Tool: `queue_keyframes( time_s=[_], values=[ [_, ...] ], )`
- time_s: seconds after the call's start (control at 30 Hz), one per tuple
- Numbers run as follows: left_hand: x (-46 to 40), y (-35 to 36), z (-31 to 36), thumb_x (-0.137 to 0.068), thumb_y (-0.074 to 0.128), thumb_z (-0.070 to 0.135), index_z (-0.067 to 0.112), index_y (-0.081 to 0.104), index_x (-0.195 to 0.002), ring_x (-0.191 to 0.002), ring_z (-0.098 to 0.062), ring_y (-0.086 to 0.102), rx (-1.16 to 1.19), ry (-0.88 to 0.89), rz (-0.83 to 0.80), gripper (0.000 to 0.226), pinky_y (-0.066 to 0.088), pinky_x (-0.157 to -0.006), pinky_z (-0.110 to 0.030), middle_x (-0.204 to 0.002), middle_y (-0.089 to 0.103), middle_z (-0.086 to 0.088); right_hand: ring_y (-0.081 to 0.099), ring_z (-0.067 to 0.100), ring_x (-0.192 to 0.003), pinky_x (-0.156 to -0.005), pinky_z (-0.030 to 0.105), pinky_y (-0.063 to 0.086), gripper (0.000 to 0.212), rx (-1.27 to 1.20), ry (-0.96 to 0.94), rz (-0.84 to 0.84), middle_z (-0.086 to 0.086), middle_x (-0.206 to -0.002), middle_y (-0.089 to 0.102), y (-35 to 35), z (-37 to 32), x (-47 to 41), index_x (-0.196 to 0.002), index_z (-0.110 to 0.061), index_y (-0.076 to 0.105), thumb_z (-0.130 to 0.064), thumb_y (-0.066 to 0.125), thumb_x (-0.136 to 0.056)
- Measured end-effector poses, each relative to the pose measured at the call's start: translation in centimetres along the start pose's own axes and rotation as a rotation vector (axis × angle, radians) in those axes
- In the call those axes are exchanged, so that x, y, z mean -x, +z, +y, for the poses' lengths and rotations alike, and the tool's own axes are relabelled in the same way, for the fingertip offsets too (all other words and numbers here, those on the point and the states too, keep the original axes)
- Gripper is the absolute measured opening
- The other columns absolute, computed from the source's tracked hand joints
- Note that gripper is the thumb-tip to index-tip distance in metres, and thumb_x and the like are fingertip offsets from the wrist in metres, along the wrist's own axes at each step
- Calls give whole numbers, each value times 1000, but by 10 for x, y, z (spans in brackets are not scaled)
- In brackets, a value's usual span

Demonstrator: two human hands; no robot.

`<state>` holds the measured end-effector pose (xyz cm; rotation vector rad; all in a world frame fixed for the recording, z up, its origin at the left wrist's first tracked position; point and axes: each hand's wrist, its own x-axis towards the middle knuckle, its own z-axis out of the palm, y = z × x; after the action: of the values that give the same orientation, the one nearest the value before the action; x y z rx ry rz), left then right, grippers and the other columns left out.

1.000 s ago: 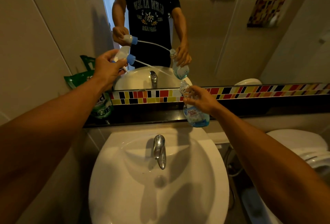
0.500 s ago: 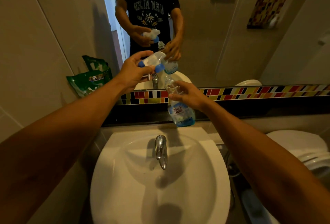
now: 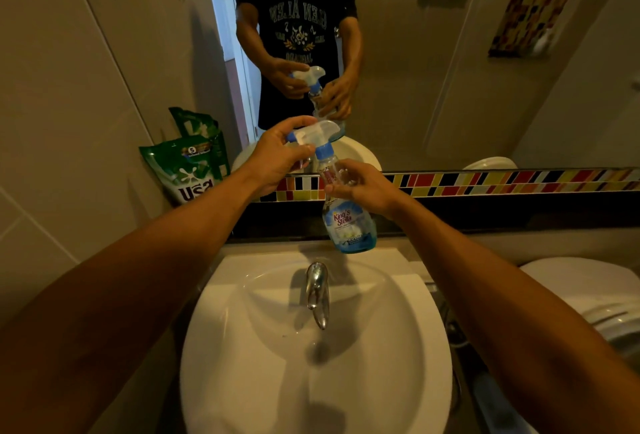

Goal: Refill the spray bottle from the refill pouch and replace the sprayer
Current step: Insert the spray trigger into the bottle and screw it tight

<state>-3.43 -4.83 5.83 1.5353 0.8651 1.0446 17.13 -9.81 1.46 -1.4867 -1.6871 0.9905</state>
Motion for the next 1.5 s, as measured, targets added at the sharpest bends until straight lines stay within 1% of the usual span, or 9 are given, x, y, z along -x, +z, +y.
queue_keyframes(
  time_s=[0.13, 0.33, 0.5, 0.7, 0.83, 0.97, 1.2, 1.4, 1.5],
  values=[
    [0, 2, -3, -88, 69, -3, 17, 60, -131, -107, -25, 64, 52, -11, 31, 48, 61, -78, -33, -119, 59, 0, 74, 23, -103, -77, 29, 63, 45, -6, 2, -25, 10, -120, 71, -1, -1, 0, -135, -21, 60, -27, 77, -93],
    [2, 8, -6, -79, 83, 12, 15, 54, -127, -102, -22, 63, -22, 86, 105, 56, 54, -65, -17, -125, 59, -12, 72, 24, -105, -90, 43, 62, 43, 1, -9, -51, 9, -118, 71, 3, -7, -1, -131, -21, 63, -28, 78, -92],
    [4, 11, -6, -80, 82, 7, 13, 54, -128, -99, -19, 63, -18, 81, 121, 56, 57, -68, -20, -114, 59, 0, 73, 26, -104, -92, 47, 62, 38, -12, -3, -52, 9, -116, 72, 4, -8, 0, -126, -23, 64, -27, 78, -91],
    [5, 11, -7, -85, 74, 1, 14, 52, -131, -100, -21, 62, -20, 79, 77, 53, 56, -65, -18, -117, 55, 2, 73, 24, -104, -95, 48, 61, 42, 5, 7, -49, 7, -115, 73, 3, -7, 2, -130, -21, 64, -31, 78, -91],
    [6, 15, -8, -84, 77, 7, 13, 50, -132, -100, -18, 59, -51, 101, 98, 56, 51, -61, -12, -125, 55, -6, 73, 24, -103, -94, 49, 61, 45, 15, 15, -44, 7, -115, 73, 3, -7, 3, -130, -22, 63, -33, 79, -90],
    [5, 17, -6, -82, 81, 10, 13, 50, -130, -103, -19, 62, -53, 122, 126, 57, 54, -64, -14, -127, 56, -10, 73, 24, -102, -93, 49, 62, 44, 23, 9, -47, 6, -115, 73, 2, -9, 5, -129, -21, 63, -33, 79, -90],
    [5, 17, -7, -85, 74, 1, 16, 52, -127, -100, -19, 62, -49, 90, 82, 50, 54, -66, -17, -115, 55, 5, 73, 26, -103, -91, 45, 62, 40, 36, 18, -41, 9, -116, 72, -4, -9, 10, -128, -19, 63, -29, 77, -92],
    [5, 23, -7, -81, 82, 12, 13, 48, -129, -97, -16, 60, -58, 119, 116, 59, 51, -61, -11, -124, 56, -11, 72, 26, -104, -92, 46, 62, 43, 40, 3, -35, 10, -117, 72, -3, -12, 12, -130, -18, 62, -29, 78, -91],
    [6, 24, -6, -82, 81, 11, 11, 47, -128, -95, -15, 61, -55, 130, 128, 58, 51, -60, -12, -123, 56, -9, 72, 25, -104, -93, 46, 61, 43, 28, 0, -31, 9, -117, 72, -3, -13, 12, -129, -19, 63, -30, 79, -91]
  ],
)
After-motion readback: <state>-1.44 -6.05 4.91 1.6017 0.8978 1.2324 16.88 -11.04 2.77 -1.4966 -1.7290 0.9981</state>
